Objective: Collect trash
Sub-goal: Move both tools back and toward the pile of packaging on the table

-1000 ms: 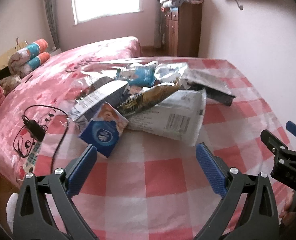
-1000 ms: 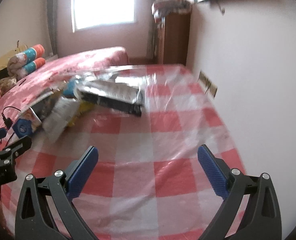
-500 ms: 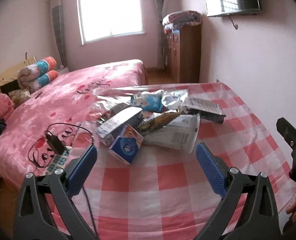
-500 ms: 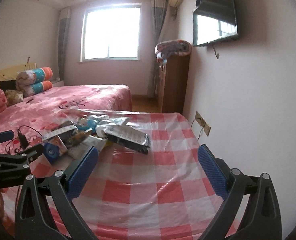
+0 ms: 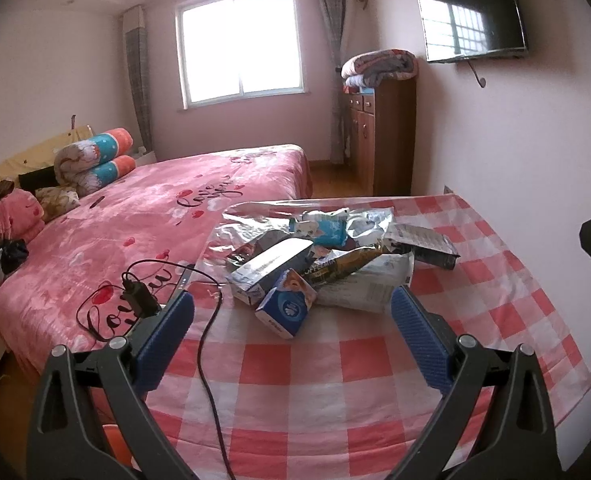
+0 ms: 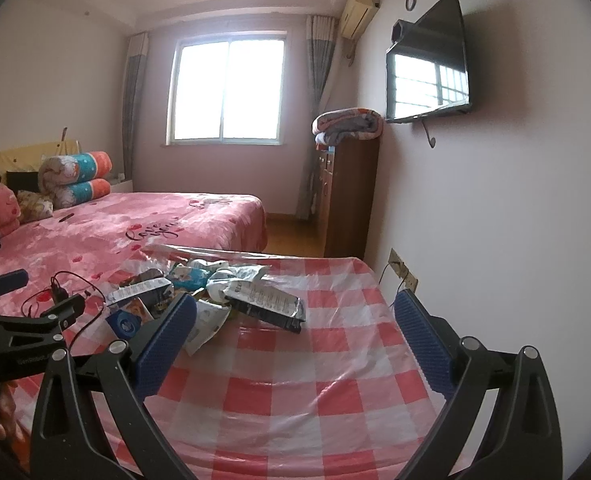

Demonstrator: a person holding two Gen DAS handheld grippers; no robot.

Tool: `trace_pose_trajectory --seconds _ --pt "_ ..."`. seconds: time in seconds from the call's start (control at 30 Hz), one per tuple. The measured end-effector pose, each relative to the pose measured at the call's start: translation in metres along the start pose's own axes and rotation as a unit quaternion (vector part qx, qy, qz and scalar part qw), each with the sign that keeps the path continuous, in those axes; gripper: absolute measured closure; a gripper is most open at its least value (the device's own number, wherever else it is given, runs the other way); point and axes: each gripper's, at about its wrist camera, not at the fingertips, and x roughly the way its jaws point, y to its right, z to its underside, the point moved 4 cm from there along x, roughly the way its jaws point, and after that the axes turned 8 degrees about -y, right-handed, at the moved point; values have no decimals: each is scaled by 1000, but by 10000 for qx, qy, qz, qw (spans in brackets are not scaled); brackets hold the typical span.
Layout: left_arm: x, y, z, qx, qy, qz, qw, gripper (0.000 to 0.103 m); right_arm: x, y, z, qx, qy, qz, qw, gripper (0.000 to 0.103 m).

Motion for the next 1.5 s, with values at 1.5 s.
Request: trace_pose_trajectory --seconds 1.5 --pt "78 -57 -6 -163 -639 679 9955 4 70 22 22 684 -1090 -1182 9846 6"
